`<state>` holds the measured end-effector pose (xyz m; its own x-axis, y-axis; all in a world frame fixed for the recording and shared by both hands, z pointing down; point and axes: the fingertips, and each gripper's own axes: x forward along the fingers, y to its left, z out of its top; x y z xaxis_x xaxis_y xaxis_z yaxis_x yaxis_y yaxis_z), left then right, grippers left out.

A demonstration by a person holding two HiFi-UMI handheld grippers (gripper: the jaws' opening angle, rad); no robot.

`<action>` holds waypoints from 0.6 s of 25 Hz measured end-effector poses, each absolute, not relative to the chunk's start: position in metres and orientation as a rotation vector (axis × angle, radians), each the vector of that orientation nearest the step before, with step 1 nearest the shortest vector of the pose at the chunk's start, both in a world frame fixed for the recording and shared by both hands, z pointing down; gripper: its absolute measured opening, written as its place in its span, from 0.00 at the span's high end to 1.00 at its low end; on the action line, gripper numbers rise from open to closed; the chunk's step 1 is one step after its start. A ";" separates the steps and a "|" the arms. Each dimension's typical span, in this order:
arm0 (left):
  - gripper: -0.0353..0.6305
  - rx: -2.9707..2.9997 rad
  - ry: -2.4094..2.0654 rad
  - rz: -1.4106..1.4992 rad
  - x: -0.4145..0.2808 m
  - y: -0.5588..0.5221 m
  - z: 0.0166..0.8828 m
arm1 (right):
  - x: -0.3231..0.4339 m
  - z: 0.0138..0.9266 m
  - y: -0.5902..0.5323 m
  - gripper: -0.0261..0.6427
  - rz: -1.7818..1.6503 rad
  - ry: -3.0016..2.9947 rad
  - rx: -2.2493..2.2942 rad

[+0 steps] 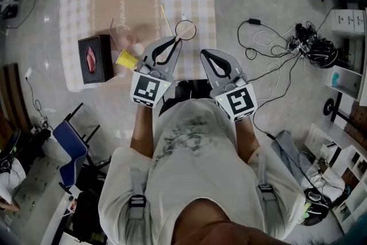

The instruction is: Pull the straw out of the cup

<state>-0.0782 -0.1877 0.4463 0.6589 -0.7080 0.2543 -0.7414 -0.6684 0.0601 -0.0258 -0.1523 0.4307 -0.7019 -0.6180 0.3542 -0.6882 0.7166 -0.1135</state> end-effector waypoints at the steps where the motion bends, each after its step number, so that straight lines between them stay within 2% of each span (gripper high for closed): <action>1: 0.91 2.705 -1.196 0.318 -0.080 -0.185 0.447 | -0.027 0.431 -0.151 0.95 0.342 -2.633 1.025; 15: 0.91 2.650 -1.235 0.251 -0.094 -0.153 0.440 | -0.038 0.426 -0.134 0.95 0.324 -2.648 0.997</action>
